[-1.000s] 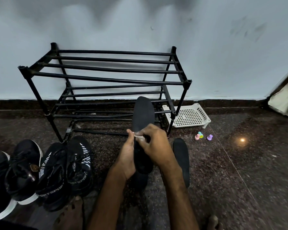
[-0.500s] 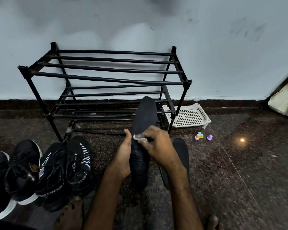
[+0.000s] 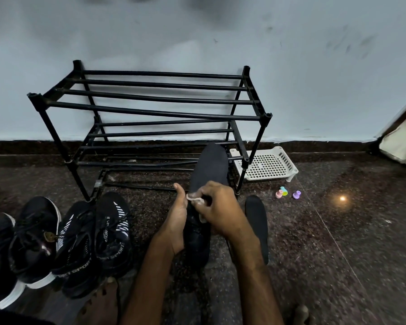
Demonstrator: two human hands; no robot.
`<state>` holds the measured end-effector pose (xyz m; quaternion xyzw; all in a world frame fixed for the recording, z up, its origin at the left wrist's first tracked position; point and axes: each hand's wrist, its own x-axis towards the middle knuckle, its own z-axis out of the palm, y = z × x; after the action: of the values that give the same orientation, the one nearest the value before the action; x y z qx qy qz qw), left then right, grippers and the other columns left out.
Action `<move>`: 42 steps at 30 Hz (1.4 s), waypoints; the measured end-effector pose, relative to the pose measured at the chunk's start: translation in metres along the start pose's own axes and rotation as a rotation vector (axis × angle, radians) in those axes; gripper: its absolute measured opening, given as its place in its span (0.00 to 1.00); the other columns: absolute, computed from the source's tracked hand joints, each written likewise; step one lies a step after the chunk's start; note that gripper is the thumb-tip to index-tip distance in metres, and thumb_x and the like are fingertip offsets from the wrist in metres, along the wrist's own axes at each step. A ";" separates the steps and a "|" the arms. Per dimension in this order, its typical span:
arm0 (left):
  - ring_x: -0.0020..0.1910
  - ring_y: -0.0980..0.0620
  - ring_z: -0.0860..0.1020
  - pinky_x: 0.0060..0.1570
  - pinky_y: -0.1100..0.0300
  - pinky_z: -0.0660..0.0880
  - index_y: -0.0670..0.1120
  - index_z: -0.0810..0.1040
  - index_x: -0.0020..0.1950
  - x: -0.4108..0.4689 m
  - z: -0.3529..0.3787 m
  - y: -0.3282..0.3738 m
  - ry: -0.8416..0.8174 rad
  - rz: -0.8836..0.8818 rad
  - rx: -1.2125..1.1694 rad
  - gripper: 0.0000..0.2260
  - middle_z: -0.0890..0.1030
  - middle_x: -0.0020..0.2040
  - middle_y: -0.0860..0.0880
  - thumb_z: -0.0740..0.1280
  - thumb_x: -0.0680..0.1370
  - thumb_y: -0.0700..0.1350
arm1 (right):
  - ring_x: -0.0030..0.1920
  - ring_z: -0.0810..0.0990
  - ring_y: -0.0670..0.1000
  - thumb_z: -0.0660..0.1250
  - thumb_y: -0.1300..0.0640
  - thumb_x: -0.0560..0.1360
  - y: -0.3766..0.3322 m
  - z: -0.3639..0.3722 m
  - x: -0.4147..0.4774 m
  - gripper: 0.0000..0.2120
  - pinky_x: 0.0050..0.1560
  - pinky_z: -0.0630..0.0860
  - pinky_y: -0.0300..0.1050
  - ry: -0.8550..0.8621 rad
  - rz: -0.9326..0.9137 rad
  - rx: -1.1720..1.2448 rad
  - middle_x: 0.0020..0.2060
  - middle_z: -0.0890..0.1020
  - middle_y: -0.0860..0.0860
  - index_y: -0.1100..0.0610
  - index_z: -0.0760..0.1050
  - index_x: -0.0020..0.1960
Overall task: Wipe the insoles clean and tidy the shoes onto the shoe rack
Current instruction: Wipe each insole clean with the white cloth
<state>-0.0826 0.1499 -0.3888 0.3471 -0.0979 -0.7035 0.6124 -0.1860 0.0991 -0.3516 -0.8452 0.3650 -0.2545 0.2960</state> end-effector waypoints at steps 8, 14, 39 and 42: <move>0.51 0.35 0.81 0.28 0.51 0.80 0.49 0.85 0.56 -0.003 -0.001 -0.004 -0.065 -0.061 0.171 0.34 0.82 0.58 0.40 0.46 0.78 0.69 | 0.47 0.80 0.53 0.70 0.59 0.74 0.020 -0.019 0.008 0.07 0.46 0.69 0.40 0.393 0.334 -0.261 0.48 0.82 0.52 0.56 0.83 0.51; 0.39 0.45 0.84 0.27 0.50 0.80 0.46 0.78 0.63 -0.005 -0.004 -0.002 -0.079 -0.044 0.134 0.33 0.85 0.48 0.44 0.46 0.79 0.67 | 0.41 0.79 0.47 0.73 0.62 0.72 0.012 -0.014 0.000 0.05 0.41 0.74 0.32 0.053 0.051 -0.020 0.41 0.81 0.49 0.57 0.85 0.47; 0.42 0.37 0.84 0.23 0.52 0.78 0.45 0.82 0.60 -0.010 -0.009 -0.002 -0.183 -0.153 0.160 0.29 0.83 0.54 0.41 0.52 0.79 0.63 | 0.42 0.79 0.49 0.72 0.62 0.74 0.039 -0.017 0.009 0.04 0.45 0.73 0.38 0.532 0.231 -0.118 0.44 0.82 0.53 0.59 0.83 0.48; 0.43 0.36 0.84 0.23 0.51 0.78 0.45 0.79 0.65 -0.010 -0.012 -0.004 -0.180 -0.176 0.145 0.29 0.82 0.57 0.41 0.52 0.79 0.63 | 0.41 0.80 0.50 0.72 0.63 0.73 0.053 -0.025 0.003 0.04 0.45 0.76 0.42 0.602 0.306 -0.095 0.42 0.83 0.53 0.59 0.84 0.47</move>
<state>-0.0785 0.1631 -0.3961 0.3332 -0.1722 -0.7739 0.5103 -0.2251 0.0598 -0.3697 -0.6804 0.5701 -0.4279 0.1699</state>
